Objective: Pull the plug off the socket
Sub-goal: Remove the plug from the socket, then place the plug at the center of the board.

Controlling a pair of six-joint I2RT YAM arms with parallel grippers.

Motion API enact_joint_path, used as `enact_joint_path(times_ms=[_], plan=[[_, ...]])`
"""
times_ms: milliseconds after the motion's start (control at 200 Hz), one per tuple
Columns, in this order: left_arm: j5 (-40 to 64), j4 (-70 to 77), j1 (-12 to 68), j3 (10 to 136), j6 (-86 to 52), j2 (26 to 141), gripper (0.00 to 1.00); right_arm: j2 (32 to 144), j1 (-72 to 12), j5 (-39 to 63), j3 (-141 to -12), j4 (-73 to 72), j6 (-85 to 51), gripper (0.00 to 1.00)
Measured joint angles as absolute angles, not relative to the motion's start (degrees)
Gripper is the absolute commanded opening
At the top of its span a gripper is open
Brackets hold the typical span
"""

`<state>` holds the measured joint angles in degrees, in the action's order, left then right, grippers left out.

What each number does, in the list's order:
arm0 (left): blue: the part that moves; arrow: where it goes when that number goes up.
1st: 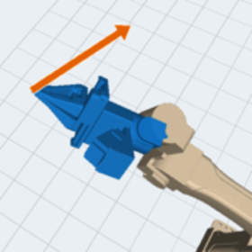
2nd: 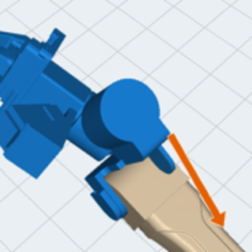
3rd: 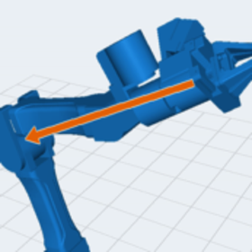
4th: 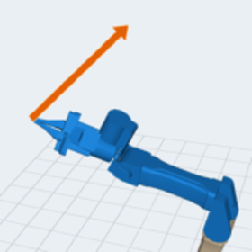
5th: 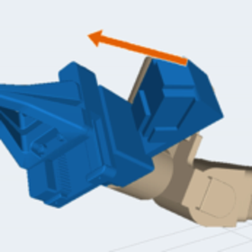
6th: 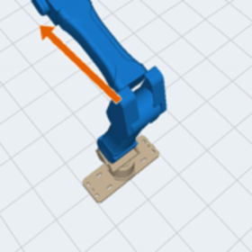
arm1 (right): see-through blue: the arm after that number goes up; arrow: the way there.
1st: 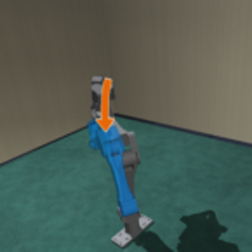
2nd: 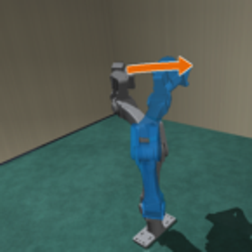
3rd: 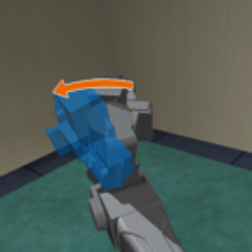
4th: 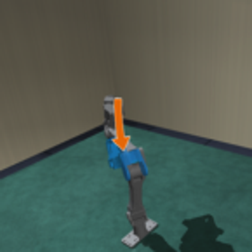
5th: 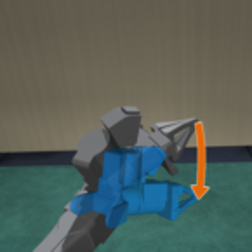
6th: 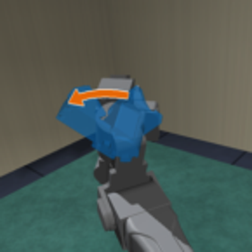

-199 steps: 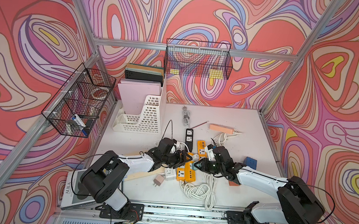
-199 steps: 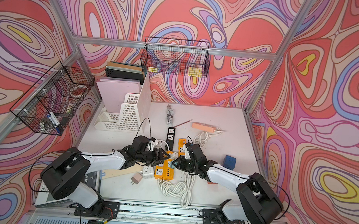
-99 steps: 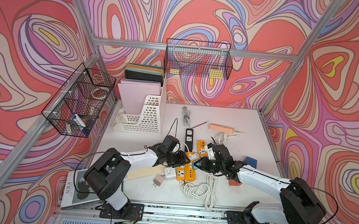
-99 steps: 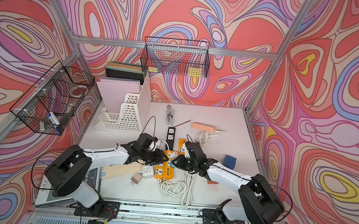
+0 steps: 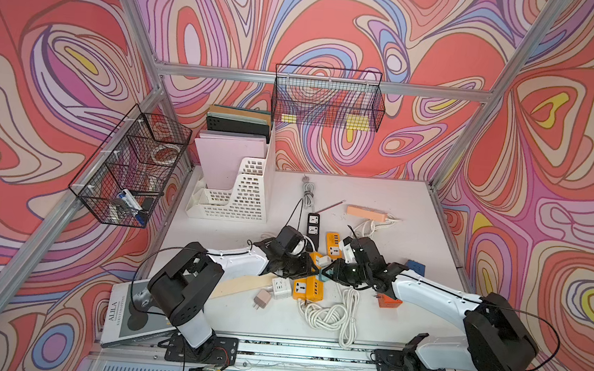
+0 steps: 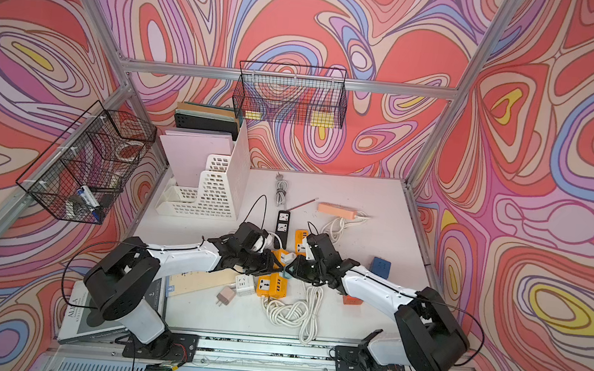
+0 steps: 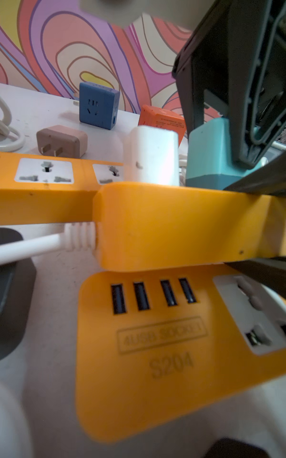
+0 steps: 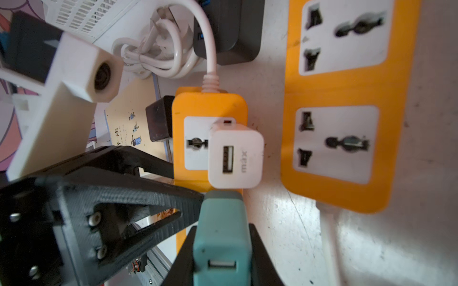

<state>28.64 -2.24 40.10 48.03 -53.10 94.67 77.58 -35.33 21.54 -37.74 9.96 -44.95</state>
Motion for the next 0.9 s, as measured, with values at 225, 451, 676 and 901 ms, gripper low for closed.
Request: enact_joint_path(times_ms=[225, 451, 676, 901], plan=[[27.5, -3.8, 40.2, 49.5, -51.8, 96.6, 0.18, 66.4, -35.4, 19.0, -40.7, 15.2, -44.0, 0.18], [32.1, 1.7, 39.5, 48.1, -52.2, 97.4, 0.56, 54.0, -32.3, 10.3, -37.3, 22.0, -45.2, 0.20], [27.0, -3.9, 39.4, 48.1, -48.6, 89.4, 0.67, 52.1, -16.3, 16.6, -28.6, 20.5, -49.2, 0.21], [20.8, -3.0, 39.4, 44.5, -46.7, 76.0, 0.66, 64.4, -10.1, 23.0, -29.3, 18.0, -48.1, 0.28]])
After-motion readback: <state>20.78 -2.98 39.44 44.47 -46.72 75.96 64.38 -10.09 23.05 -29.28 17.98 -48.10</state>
